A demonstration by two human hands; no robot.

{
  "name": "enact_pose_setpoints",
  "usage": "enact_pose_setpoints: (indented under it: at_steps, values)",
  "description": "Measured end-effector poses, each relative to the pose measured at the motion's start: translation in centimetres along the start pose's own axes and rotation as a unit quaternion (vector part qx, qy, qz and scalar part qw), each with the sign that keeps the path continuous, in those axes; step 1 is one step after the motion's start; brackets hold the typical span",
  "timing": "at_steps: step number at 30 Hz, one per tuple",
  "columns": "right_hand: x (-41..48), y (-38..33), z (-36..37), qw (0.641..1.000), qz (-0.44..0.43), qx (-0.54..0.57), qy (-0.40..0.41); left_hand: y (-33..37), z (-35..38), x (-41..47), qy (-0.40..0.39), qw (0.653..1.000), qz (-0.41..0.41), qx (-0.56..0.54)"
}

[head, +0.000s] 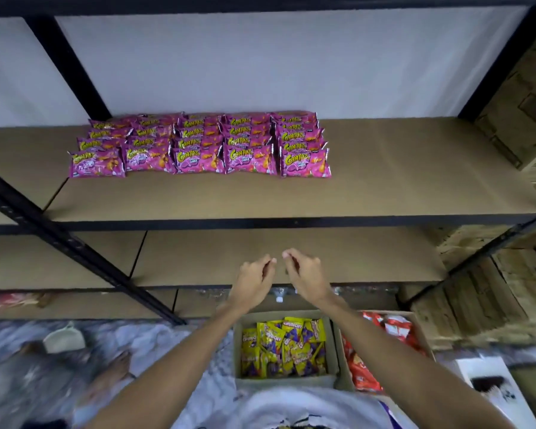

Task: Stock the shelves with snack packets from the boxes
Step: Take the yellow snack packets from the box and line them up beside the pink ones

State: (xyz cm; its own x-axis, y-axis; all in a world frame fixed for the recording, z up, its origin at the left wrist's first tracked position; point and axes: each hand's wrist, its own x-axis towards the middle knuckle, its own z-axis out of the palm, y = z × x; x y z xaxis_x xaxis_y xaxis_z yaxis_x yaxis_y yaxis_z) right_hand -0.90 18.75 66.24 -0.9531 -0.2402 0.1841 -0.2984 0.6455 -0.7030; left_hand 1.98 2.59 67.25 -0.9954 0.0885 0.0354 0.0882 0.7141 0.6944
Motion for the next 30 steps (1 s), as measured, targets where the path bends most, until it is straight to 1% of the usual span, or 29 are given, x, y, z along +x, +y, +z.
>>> enact_pose_setpoints:
  at_steps: [3,5,7,10,13,15,17,20,22,25,30]
  values:
    - [-3.0,1.6,1.9,0.997,0.063,-0.003,-0.044,-1.5,1.4,-1.7,-0.037,0.998,-0.040,-0.007]
    - [-5.2,2.2,2.8,0.993,0.096,-0.017,-0.072,-2.4,2.6,-3.1,-0.072,0.995,-0.072,0.017]
    - [-6.9,3.4,4.1,0.985,0.133,-0.028,-0.108,-4.0,4.1,-3.8,-0.108,0.988,-0.107,0.016]
    - [-9.5,4.5,4.9,0.977,0.156,-0.025,-0.146,-4.9,5.6,-6.1,-0.137,0.979,-0.145,0.039]
    - [-11.3,7.5,7.0,0.962,0.198,-0.011,-0.188,-6.5,8.4,-7.6,-0.171,0.969,-0.179,0.009]
    - [-12.8,9.6,8.3,0.950,0.224,-0.015,-0.217,-8.1,10.7,-8.8,-0.203,0.957,-0.207,0.020]
    - [-13.7,11.4,9.4,0.946,0.244,-0.014,-0.214,-9.6,13.0,-9.3,-0.229,0.947,-0.227,0.011]
    - [-14.6,14.5,11.4,0.936,0.277,-0.013,-0.218,-11.5,16.4,-9.3,-0.258,0.937,-0.236,0.009]
    - [-15.2,16.9,13.3,0.937,0.276,-0.016,-0.213,-13.0,18.5,-8.9,-0.259,0.939,-0.228,0.008]
    - [-16.3,20.4,16.9,0.922,0.308,-0.004,-0.233,-16.6,22.1,-8.5,-0.259,0.937,-0.233,0.002]
    - [-18.0,28.1,24.6,0.913,0.296,-0.035,-0.278,-24.5,28.2,-8.3,-0.280,0.925,-0.254,0.017]
